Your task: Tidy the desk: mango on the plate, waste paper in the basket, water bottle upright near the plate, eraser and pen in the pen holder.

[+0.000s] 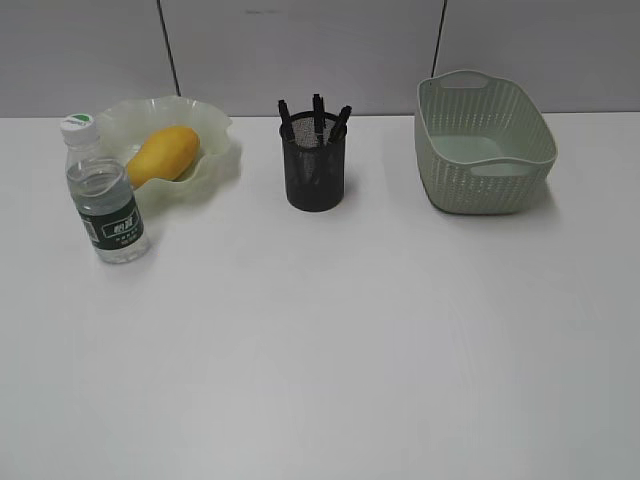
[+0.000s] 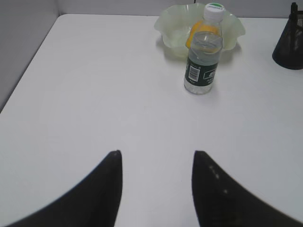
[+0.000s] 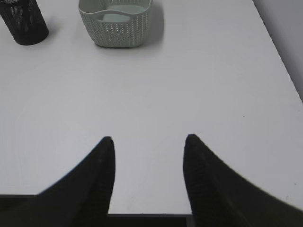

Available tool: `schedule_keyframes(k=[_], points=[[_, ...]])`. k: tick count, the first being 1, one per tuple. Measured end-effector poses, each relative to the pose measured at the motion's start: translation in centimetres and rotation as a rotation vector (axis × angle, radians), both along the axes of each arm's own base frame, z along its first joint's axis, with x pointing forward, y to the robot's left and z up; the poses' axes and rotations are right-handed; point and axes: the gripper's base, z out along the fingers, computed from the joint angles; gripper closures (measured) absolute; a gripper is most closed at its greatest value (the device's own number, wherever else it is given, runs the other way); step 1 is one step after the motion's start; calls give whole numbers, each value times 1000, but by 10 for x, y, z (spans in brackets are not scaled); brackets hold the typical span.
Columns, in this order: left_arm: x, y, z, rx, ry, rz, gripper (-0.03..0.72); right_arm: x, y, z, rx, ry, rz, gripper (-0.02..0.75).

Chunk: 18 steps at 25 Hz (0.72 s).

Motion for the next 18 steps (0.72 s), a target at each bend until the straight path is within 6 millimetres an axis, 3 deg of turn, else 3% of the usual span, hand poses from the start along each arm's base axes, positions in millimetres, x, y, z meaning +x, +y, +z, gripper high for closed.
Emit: schedule_keyframes(k=[18], points=[[0, 0, 0, 1, 0, 1, 445, 0, 0, 0, 0, 0, 0, 353]])
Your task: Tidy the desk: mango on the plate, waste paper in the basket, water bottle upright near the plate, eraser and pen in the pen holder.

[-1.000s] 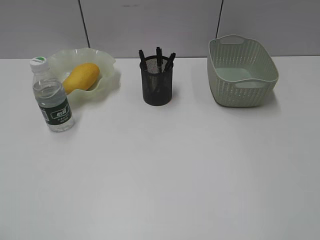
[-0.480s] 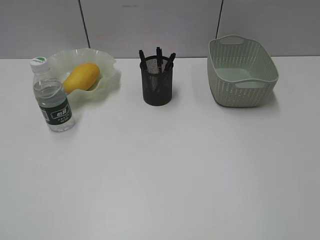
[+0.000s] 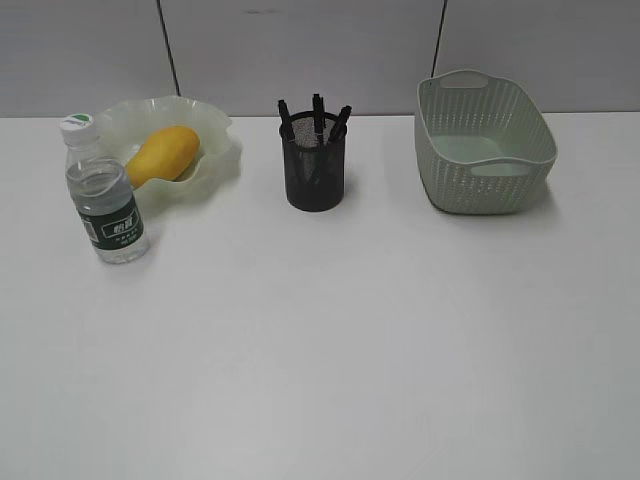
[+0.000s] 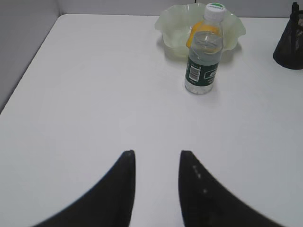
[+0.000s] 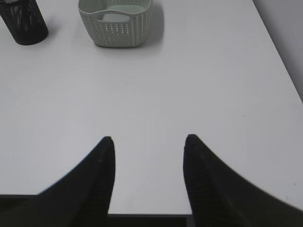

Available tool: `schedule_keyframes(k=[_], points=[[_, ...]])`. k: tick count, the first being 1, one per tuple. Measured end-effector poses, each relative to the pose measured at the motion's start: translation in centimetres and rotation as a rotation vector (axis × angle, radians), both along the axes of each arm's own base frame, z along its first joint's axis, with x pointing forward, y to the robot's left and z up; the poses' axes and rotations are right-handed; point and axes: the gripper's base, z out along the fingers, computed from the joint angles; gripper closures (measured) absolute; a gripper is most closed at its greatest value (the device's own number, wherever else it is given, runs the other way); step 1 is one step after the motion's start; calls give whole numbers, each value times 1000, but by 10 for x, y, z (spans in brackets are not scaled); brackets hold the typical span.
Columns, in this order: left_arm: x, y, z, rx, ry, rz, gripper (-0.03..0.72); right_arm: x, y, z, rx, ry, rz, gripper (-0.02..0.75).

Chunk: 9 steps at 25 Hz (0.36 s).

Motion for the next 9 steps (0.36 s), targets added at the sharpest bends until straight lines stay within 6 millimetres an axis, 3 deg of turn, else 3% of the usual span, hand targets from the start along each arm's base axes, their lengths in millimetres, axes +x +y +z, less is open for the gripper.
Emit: schedule_keyframes(k=[9], points=[[0, 0, 0, 0, 0, 0, 449, 0, 0, 0, 0, 0, 0, 353]])
